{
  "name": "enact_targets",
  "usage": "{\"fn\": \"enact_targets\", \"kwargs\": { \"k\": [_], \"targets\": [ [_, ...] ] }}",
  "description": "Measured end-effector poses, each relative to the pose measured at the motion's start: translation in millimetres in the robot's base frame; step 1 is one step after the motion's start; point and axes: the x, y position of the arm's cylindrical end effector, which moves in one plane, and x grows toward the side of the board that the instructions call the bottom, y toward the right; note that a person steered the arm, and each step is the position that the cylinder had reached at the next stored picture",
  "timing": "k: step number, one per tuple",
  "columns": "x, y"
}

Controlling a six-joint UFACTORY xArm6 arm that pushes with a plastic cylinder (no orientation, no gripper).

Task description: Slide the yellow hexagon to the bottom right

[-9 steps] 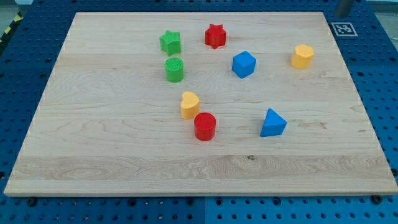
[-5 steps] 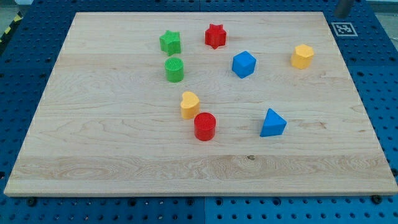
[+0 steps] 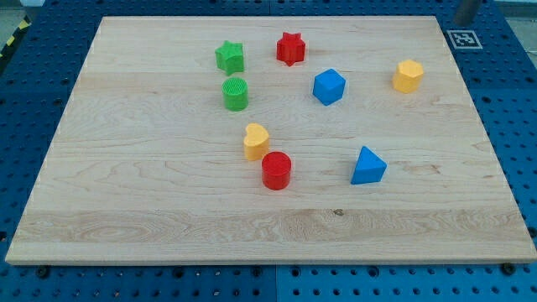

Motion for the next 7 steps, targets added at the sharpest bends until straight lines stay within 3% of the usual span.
{"fn": "enact_targets", "kwargs": {
  "k": [2,3,4,5,6,7],
  "targets": [
    [14.1,-101.5],
    [21.9,-106.9],
    [102.5,-106.9],
    [134.7,-107.7],
    [133.8,-117.8],
    [132.1,-166.2]
  ]
}}
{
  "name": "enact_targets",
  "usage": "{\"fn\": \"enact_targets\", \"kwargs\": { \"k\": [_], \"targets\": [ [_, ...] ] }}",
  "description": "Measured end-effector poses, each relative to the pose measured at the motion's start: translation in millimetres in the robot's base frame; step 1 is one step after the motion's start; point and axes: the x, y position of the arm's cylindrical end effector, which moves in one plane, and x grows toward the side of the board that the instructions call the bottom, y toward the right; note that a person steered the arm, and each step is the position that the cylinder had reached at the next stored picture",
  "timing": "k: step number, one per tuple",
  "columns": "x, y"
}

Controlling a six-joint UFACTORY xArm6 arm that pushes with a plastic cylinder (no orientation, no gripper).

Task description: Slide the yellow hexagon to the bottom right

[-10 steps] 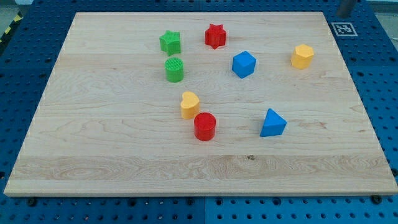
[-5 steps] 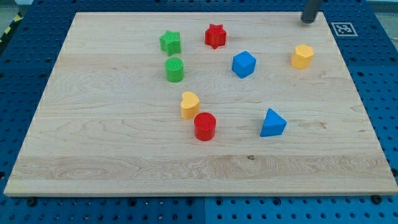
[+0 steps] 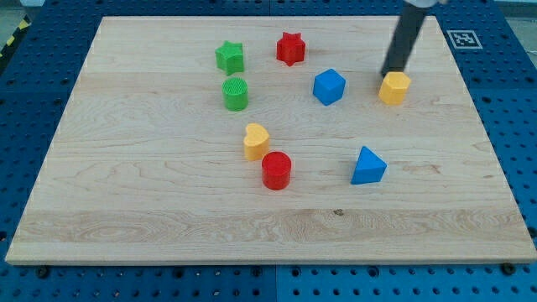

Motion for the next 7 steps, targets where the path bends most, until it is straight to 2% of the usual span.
{"fn": "enact_targets", "kwargs": {
  "k": [1,3,5,6,7],
  "targets": [
    [23.7,4.3],
    [100.5,52.4],
    [152.2,95.3],
    [174.3,99.5],
    [154.8,99.5]
  ]
}}
